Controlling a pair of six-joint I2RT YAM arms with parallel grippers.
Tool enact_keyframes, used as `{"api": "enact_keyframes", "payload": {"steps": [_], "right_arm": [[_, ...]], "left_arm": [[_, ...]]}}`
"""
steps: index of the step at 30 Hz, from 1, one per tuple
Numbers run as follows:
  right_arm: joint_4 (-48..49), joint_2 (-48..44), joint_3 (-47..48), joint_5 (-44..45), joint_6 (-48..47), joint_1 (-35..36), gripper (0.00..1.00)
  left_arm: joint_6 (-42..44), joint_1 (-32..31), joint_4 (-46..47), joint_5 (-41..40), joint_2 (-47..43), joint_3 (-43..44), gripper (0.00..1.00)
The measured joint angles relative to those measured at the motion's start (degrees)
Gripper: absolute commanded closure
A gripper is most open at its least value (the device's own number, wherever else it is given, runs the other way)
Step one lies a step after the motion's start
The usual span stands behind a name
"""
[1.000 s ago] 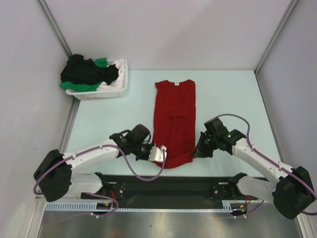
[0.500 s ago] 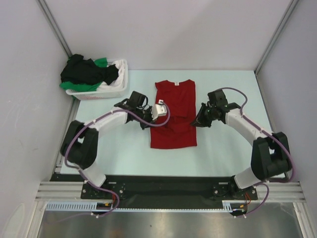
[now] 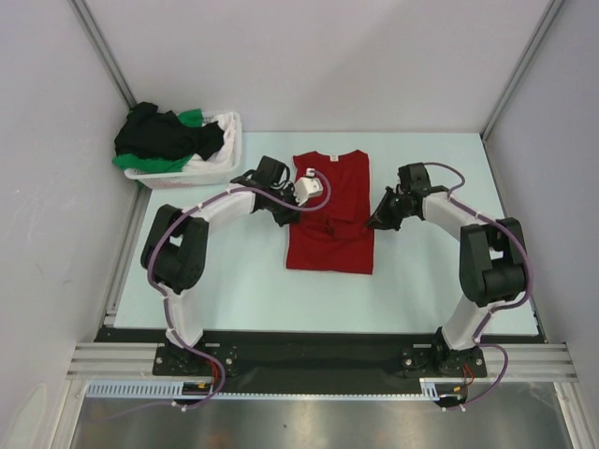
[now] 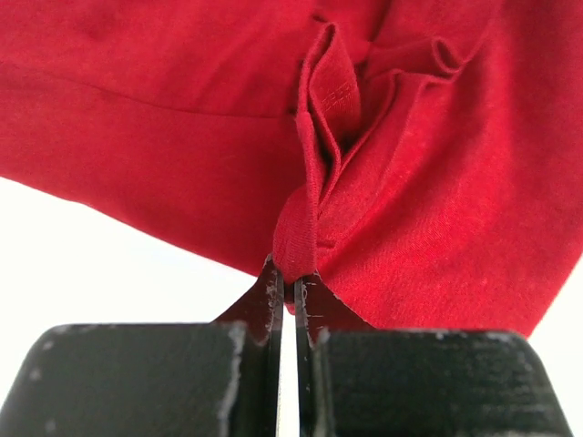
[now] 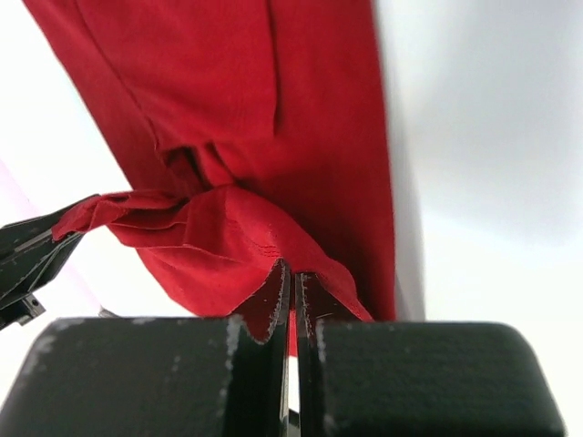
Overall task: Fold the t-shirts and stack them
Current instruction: Fold the tshirt
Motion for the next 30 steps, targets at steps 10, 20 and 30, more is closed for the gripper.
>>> {"api": "enact_keyframes", "payload": {"steps": [10, 20, 30], "right_arm": [[2.6, 5.4, 2.6, -1.1, 0.4, -3.3, 0.48], [-1.8, -4.6, 5.8, 12.9, -7.6, -2.6, 0.54], [-0.2, -5.3, 3.2, 10.1, -13.7, 14.8, 0.73]], "left_arm": [[-1.6, 0.0, -3.1, -5.7, 5.5, 3.5, 0.51], [-8.3, 2.1, -0.5, -13.8, 5.6, 9.0, 0.48], [-10.3, 3.7, -2.1, -9.1, -3.9, 3.8, 0.42]]}}
